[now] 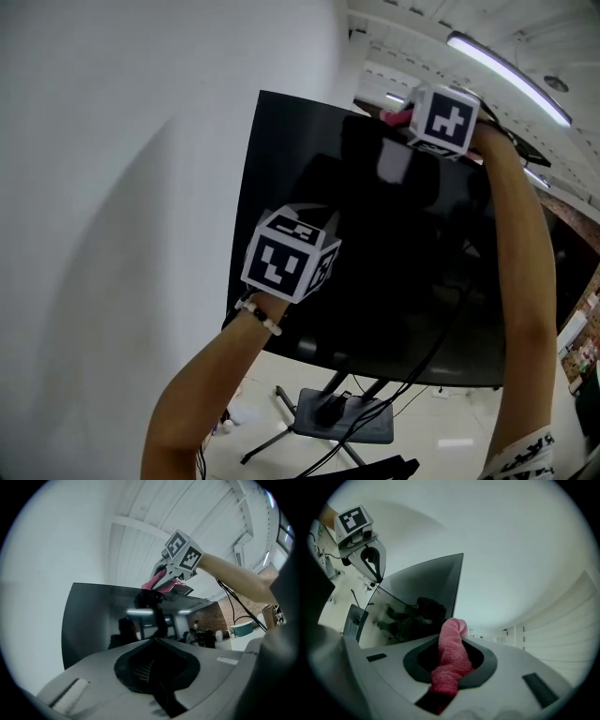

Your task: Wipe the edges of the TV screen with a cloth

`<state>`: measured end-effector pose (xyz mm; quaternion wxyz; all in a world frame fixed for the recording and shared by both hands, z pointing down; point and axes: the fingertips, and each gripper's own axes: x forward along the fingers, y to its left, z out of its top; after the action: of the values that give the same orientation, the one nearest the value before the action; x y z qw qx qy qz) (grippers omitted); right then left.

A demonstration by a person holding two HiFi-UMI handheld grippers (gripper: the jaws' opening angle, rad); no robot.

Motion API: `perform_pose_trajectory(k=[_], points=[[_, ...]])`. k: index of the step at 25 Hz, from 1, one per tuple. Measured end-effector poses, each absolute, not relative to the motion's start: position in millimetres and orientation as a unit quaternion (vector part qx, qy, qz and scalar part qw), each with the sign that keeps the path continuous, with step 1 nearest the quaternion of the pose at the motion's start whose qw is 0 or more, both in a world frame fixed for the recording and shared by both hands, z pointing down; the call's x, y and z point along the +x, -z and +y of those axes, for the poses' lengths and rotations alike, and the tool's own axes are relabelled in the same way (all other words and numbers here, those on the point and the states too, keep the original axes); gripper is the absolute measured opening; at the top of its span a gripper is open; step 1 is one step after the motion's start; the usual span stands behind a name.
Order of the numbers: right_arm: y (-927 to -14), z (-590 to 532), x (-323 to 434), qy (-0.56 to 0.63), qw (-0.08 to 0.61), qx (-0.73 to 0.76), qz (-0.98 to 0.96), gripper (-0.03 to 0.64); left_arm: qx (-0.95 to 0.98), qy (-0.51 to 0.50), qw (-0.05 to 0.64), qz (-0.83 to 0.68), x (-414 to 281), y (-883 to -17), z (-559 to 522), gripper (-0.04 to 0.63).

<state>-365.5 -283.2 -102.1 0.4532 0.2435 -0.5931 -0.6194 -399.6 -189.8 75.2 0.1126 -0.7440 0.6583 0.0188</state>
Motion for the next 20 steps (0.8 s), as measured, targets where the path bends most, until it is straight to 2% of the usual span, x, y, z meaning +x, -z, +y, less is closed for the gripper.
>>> perform_pose_trajectory(k=[9,20], points=[[97.4,-247.7,-465.6,0.629,0.445,0.21,-0.602,0.075,-0.73,-0.025,0.099,0.676,-475.4,-90.3,-161.1,0.002],[90.6,-193.9,-580.1,0.643,0.378,0.18,-0.641,0.075,-0.716,-0.031,0.087,0.692,-533.9,-106.1,-126.2,0.002]])
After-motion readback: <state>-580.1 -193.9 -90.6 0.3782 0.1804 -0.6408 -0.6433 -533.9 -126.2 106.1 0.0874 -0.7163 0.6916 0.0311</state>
